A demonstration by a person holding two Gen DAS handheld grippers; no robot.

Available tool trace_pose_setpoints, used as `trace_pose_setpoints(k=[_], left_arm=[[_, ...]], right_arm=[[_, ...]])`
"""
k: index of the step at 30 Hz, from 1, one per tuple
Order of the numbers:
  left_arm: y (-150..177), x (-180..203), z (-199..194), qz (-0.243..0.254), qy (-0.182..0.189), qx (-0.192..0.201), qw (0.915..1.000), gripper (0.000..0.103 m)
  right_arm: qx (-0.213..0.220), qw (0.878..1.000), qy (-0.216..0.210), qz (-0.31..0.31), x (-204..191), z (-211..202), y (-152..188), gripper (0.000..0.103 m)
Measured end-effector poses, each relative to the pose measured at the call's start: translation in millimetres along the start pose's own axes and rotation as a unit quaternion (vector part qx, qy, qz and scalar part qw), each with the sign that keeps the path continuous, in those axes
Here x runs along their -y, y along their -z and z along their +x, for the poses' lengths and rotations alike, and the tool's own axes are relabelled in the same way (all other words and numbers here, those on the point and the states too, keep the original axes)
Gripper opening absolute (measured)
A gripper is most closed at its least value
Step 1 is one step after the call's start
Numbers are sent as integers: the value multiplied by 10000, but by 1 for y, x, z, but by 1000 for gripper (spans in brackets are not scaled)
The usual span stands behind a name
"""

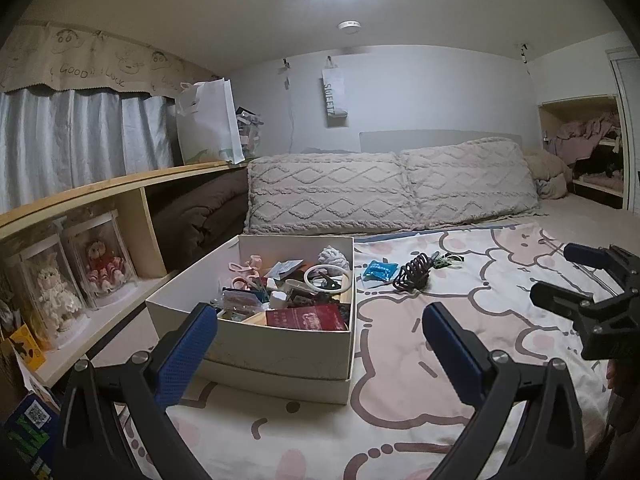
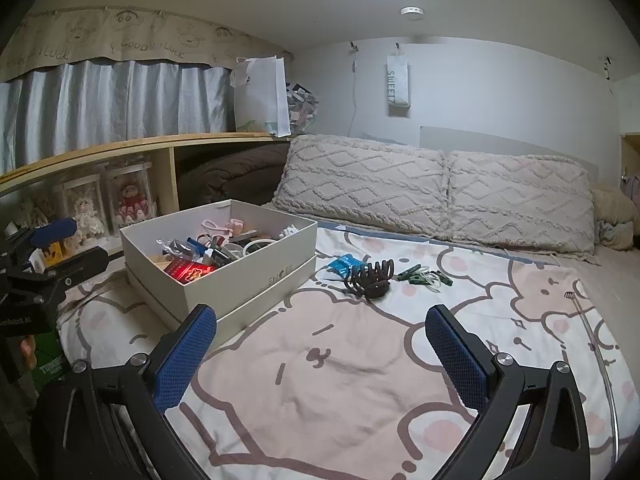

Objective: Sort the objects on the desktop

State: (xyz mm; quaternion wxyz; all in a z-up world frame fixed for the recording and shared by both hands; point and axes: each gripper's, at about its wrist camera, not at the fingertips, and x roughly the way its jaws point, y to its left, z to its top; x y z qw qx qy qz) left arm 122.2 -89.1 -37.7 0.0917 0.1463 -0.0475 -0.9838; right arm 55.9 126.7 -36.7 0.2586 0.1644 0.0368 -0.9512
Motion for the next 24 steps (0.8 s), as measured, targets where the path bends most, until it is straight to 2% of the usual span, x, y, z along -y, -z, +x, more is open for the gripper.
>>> trace_pose_setpoints(k=[24], left_arm=[[5,2,3,-101,37,-88,9999,103]], right_arm=[[-85,9999,-117,59,1,-2,1,103]])
